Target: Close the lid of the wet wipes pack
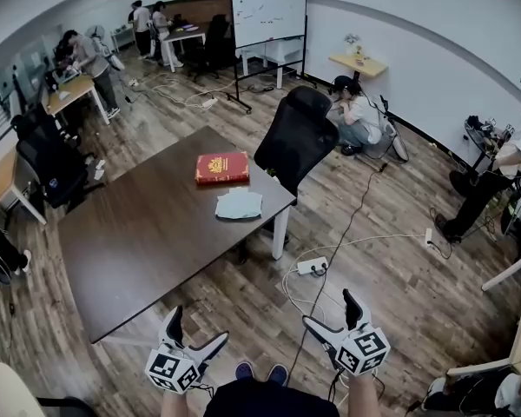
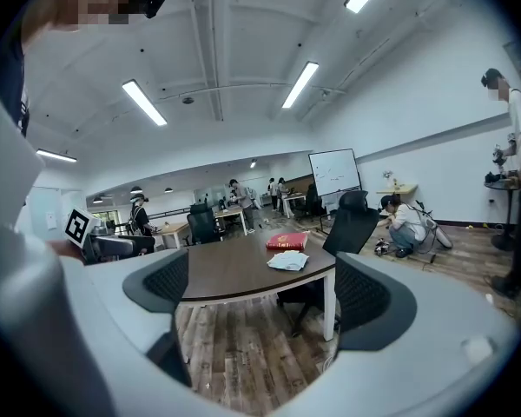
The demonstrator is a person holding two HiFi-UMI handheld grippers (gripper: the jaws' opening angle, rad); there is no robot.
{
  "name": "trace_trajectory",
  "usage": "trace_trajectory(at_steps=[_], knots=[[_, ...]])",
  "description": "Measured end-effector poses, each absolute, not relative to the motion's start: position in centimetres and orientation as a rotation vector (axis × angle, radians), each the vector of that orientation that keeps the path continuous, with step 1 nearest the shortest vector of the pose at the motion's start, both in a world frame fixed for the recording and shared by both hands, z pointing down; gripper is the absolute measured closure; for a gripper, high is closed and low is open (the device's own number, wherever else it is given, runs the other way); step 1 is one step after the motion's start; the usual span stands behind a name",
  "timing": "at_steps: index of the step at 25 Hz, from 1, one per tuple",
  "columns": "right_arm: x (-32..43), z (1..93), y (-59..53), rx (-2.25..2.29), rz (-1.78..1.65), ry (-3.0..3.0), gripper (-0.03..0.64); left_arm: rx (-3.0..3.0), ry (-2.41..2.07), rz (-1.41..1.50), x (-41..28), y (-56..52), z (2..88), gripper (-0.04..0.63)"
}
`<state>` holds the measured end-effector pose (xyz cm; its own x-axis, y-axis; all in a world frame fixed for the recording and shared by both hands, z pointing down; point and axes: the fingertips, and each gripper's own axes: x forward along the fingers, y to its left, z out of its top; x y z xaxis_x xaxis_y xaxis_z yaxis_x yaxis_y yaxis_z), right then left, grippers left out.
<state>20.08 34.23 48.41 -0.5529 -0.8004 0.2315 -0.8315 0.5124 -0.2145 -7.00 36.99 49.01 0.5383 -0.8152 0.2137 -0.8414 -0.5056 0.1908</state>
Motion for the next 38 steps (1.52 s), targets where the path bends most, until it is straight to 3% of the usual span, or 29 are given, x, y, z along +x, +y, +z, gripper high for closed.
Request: trace_trajectory(at_steps=[12, 38], knots=[[20.0, 50.3, 31.6, 1.351, 0.462, -2.628, 0.089, 2.507, -1.429, 0.157, -6.3, 34.7, 49.5, 0.031], [13.6, 49.1, 10.6, 1.352, 0.464, -2.628, 0.097, 2.546, -1.321, 0.126, -10.9, 11.5, 49.9, 0.032]])
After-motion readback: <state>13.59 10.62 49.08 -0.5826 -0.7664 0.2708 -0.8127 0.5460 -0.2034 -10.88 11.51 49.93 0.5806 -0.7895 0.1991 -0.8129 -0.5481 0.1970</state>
